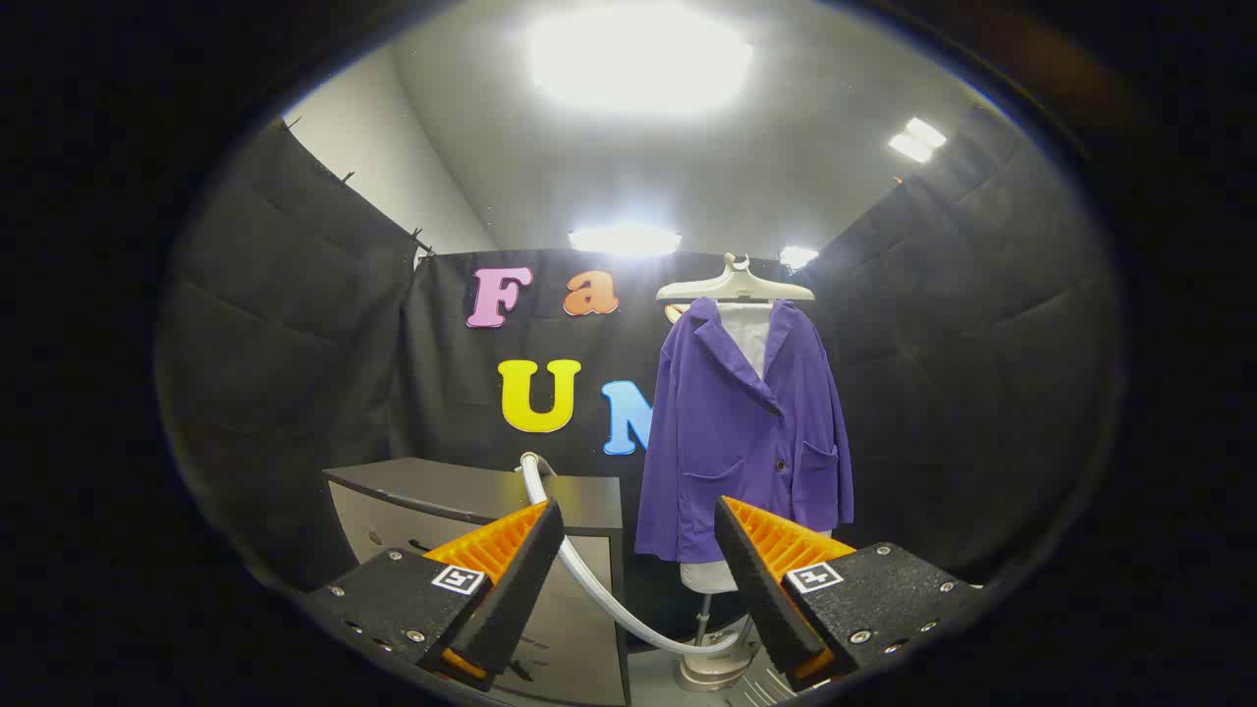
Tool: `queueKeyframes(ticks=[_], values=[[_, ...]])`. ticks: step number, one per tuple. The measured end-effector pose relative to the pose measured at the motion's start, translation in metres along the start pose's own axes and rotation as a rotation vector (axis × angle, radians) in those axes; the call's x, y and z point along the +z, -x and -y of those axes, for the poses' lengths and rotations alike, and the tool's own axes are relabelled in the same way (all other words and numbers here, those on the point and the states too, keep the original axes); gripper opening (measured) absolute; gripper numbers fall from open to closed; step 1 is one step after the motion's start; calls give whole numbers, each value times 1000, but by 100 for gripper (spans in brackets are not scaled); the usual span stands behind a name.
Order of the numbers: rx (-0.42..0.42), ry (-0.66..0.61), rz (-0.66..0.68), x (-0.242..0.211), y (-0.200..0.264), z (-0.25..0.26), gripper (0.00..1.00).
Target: Iron the clothes twice with a garment steamer, once on the left side and once on the right side.
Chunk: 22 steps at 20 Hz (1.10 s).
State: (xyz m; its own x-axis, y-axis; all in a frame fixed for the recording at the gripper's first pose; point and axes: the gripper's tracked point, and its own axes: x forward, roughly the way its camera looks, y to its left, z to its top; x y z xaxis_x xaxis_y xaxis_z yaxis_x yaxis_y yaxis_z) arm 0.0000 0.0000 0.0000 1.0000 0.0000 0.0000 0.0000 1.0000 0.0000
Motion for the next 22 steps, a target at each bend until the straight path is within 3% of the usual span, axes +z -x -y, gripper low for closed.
queueKeyframes(ticks=[22], values=[[15,-13,3,11,-12,-1,95]])
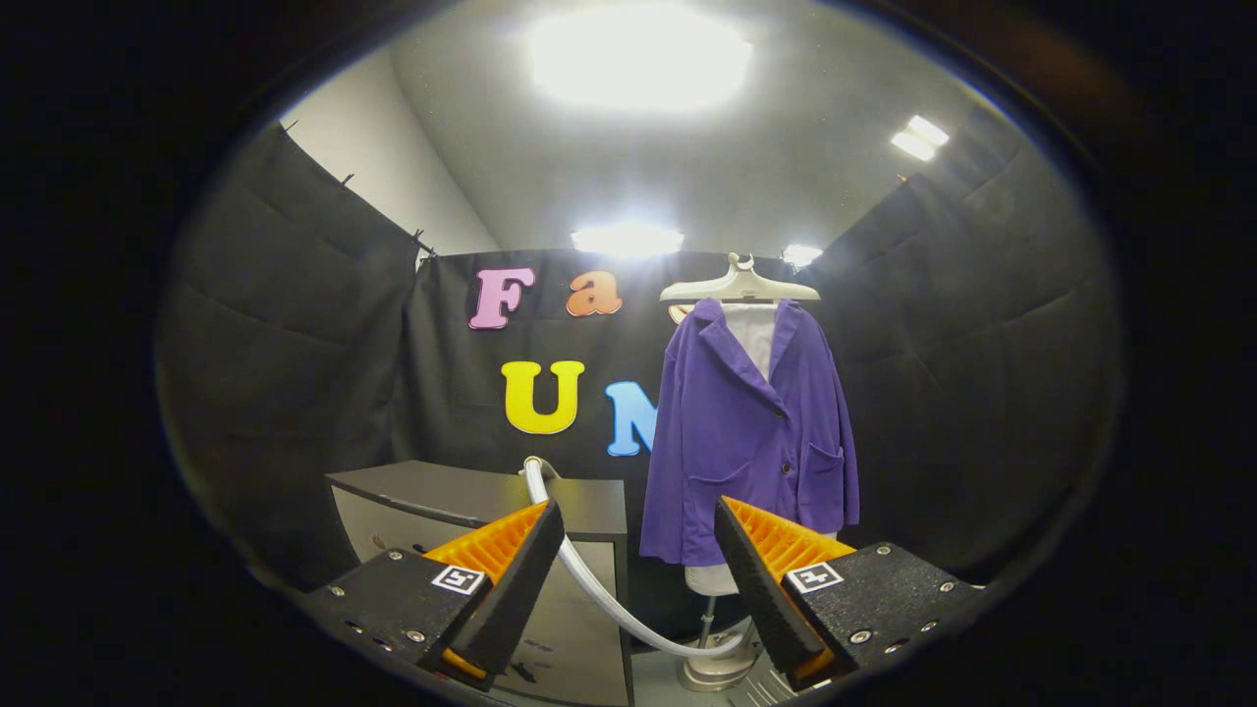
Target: Iron the clothes twice with a garment steamer, once on the left side and once on the right side.
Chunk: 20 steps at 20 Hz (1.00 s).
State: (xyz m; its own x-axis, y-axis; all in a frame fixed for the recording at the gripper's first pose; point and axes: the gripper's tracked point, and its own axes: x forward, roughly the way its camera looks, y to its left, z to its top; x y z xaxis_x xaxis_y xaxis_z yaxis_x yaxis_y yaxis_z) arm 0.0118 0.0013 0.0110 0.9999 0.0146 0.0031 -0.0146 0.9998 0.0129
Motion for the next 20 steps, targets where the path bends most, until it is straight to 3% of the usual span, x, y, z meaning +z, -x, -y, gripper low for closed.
queueKeyframes(ticks=[13,20], values=[[181,-45,54,71,-104,-41,95],[284,-92,23,92,-188,-63,95]])
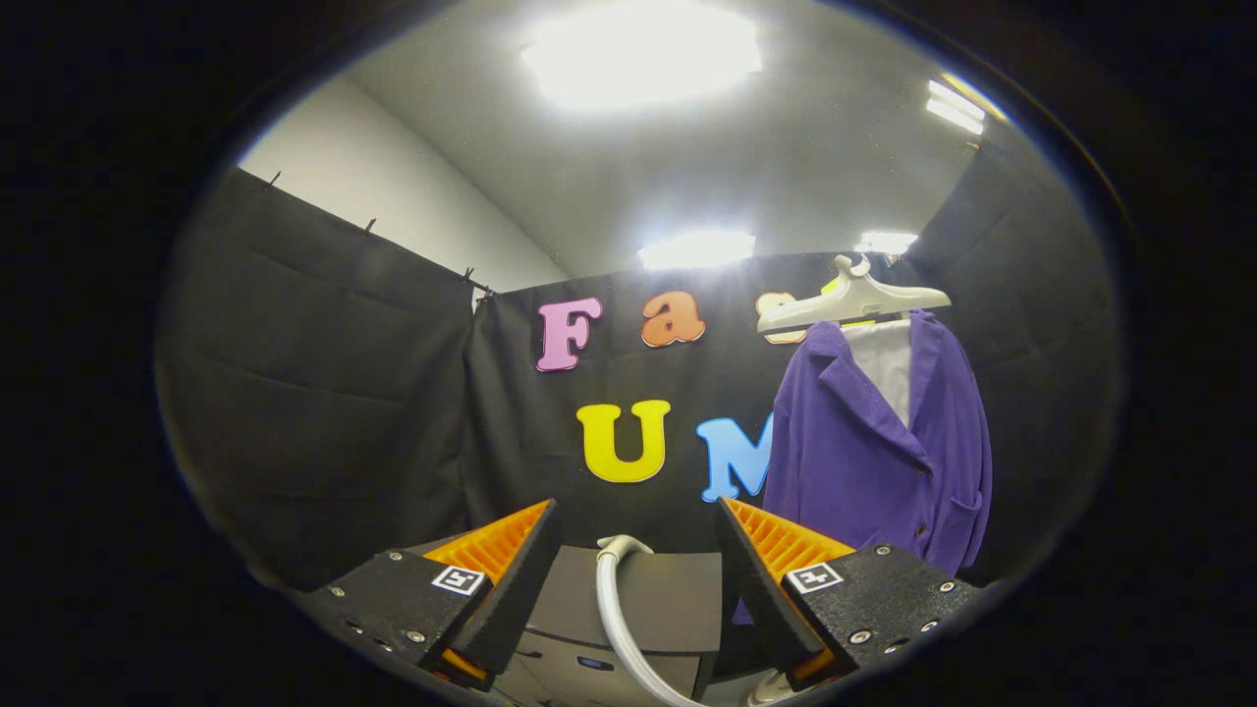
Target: Iron the clothes twice with a garment steamer, once on the left side and once on the right side.
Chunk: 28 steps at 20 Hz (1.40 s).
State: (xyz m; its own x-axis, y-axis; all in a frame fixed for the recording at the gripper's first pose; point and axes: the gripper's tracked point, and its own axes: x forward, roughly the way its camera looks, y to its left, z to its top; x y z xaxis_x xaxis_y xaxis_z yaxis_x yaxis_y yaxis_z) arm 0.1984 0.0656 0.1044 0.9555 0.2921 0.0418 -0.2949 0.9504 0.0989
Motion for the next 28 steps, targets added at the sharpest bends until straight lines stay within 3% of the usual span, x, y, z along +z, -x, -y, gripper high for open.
queueKeyframes(ticks=[12,21,28], values=[[141,-99,-154,-8,-160,-19,95],[230,-208,-487,-92,-251,-41,95],[204,-234,-729,-171,-296,-37,96]])
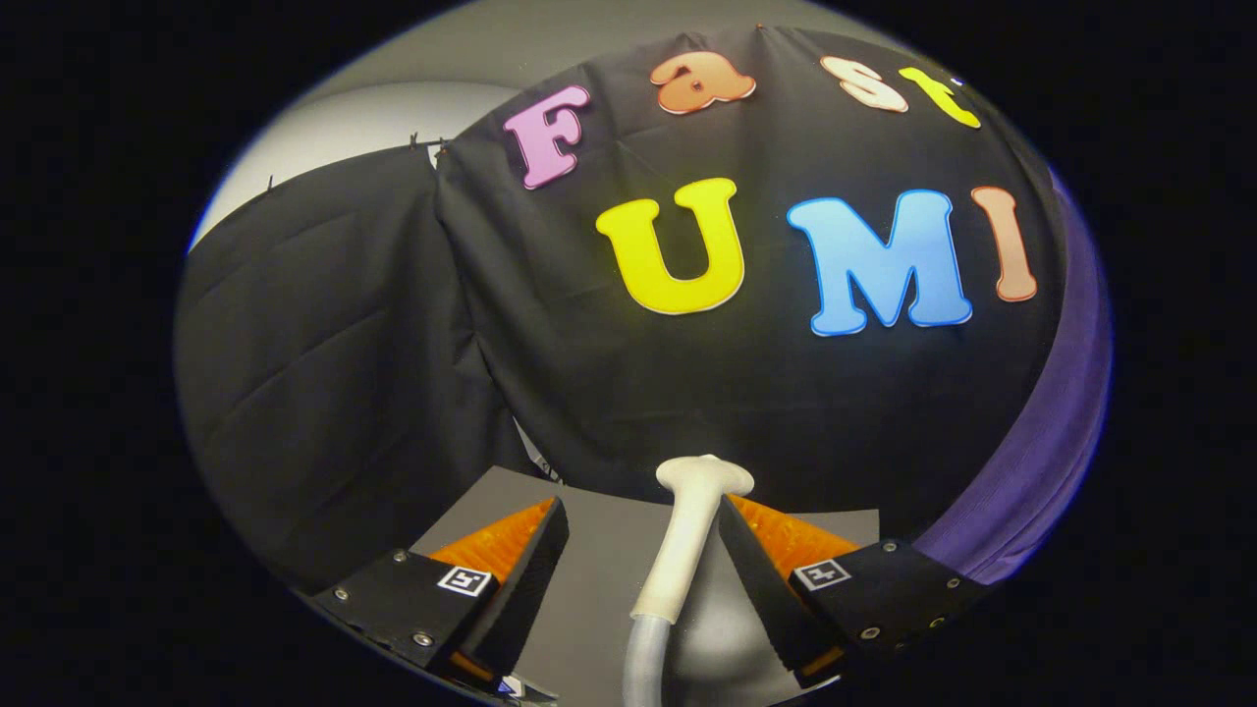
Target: Iron the clothes twice with a garment steamer, once on the left side and once on the right side.
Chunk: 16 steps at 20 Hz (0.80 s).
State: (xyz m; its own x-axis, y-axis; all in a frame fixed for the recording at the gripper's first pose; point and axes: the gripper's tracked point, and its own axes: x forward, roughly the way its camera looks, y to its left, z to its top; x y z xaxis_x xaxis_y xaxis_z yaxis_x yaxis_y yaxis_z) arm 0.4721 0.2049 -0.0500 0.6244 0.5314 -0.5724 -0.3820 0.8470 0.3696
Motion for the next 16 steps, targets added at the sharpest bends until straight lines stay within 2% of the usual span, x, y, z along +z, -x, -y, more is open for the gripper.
queueKeyframes(ticks=[7,11,12,15,16], values=[[-46,-84,-198,-35,-63,24,96],[-54,-128,-278,-66,-79,29,93],[-48,-146,-293,-72,-81,29,85],[-43,-212,-316,-84,-85,29,71],[-53,-248,-318,-84,-84,31,53]])
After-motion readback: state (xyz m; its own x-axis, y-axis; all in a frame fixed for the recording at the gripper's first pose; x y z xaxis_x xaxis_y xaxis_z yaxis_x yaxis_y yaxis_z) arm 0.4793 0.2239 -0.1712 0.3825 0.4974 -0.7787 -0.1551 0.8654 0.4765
